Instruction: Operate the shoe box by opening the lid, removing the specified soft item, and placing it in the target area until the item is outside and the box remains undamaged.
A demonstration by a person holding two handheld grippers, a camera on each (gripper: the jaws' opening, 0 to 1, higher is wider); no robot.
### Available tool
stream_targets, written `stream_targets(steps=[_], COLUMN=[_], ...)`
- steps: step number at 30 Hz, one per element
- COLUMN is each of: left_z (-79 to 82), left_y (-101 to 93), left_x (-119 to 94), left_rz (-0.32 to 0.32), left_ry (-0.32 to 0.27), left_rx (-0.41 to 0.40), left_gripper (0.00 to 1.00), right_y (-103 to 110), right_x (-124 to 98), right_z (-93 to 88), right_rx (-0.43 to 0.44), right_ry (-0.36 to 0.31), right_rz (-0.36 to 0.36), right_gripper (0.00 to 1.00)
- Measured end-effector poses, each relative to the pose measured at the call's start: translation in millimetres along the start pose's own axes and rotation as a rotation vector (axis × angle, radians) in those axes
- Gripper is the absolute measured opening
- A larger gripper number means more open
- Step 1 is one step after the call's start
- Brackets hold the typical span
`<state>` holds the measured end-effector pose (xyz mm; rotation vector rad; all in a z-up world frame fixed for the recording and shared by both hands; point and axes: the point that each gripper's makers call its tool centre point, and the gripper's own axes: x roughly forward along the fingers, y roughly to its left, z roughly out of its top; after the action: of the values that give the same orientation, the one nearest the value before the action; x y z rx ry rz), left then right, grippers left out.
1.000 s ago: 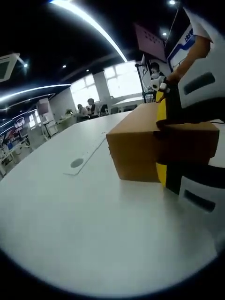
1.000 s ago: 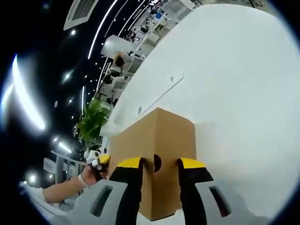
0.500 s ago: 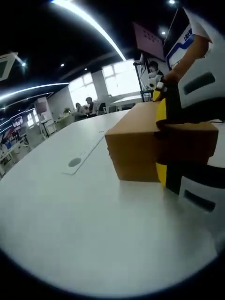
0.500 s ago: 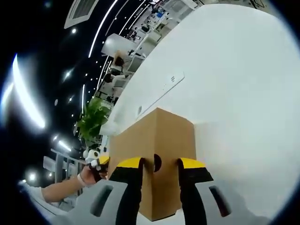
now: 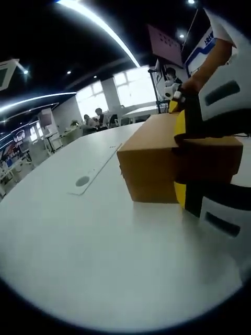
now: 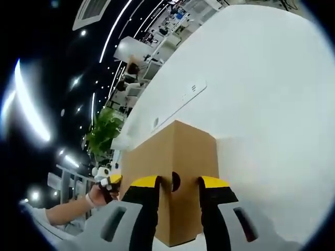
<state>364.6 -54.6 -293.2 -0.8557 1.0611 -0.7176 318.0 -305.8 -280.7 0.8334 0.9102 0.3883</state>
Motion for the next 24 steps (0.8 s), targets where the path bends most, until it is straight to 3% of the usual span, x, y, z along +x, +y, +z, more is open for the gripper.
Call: stream_targets(steps=[24], left_z=[-3.2], left_y=[-1.1], left_x=[0.2], left_rz=[0.008], left_ry=[0.003], left_rx=[-0.008], left_gripper=[0.30], right_y=[-1.5], right_x=[-0.9], right_z=[1.0], right_rx=[-0.004], right_ry=[-0.025], right_rz=[0.005], right_gripper=[0.29])
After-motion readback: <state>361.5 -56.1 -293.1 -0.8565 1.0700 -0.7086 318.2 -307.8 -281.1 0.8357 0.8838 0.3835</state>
